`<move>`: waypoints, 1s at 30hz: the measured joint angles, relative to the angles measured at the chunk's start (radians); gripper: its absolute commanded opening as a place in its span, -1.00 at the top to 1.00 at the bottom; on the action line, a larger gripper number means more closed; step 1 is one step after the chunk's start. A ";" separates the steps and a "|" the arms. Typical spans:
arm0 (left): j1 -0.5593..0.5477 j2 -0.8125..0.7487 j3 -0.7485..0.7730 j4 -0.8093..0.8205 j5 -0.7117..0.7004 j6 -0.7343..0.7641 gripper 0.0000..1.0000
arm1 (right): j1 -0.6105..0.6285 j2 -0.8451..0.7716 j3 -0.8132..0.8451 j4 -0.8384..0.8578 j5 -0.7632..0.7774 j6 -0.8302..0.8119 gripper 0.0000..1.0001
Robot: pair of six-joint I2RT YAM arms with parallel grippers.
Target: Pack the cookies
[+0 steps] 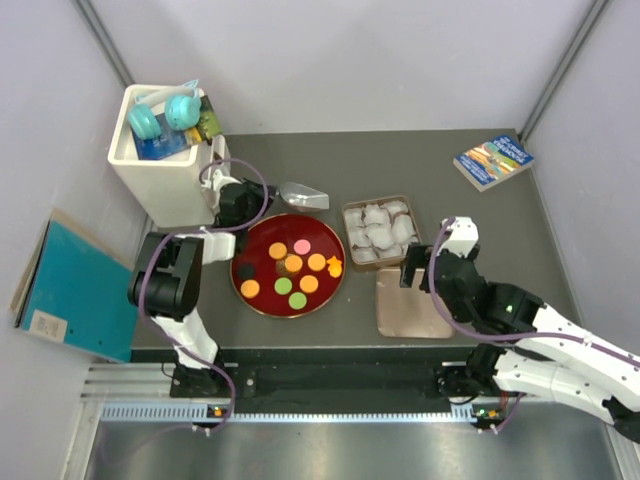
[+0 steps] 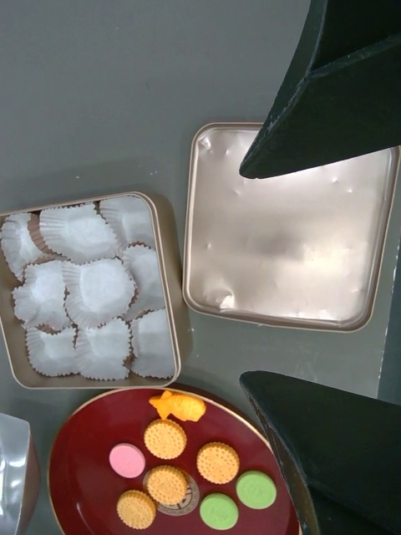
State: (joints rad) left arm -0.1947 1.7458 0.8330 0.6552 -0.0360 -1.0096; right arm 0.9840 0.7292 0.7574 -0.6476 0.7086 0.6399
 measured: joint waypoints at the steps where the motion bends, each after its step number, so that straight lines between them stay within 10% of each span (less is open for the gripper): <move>1: 0.007 0.011 -0.009 0.016 0.026 -0.016 1.00 | 0.000 0.000 -0.003 0.001 0.000 0.000 -0.95; 10: 0.065 -0.139 -0.087 0.020 0.204 -0.051 1.00 | 0.000 0.000 -0.020 0.008 -0.001 0.000 -0.96; 22: 0.072 -0.782 -0.141 -0.482 0.126 0.254 1.00 | 0.000 -0.035 -0.085 0.014 -0.029 0.012 -0.95; 30: 0.072 -0.866 -0.245 -0.718 0.024 0.327 1.00 | 0.000 -0.034 -0.097 0.023 -0.053 0.019 -0.95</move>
State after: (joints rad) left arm -0.1230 0.8799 0.5877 -0.0628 -0.0124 -0.6823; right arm 0.9840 0.6952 0.6609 -0.6250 0.6559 0.6586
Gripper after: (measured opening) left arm 0.246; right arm 0.976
